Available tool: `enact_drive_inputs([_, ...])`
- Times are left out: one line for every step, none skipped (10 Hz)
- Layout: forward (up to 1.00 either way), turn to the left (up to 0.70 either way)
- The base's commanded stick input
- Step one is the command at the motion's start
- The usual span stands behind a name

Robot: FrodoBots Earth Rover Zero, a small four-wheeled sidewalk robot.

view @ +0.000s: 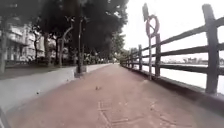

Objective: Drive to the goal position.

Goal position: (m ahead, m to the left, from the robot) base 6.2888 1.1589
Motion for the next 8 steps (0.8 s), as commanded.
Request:
enact_drive_inputs([0.94,0.0])
enact_drive_inputs([0.94,0.0])
enact_drive_inputs([0.94,0.0])
enact_drive_inputs([0.94,0.0])
enact_drive_inputs([0.94,0.0])
enact_drive_inputs([0.94,0.0])
enact_drive_inputs([0.94,0.0])
enact_drive_inputs([0.94,0.0])
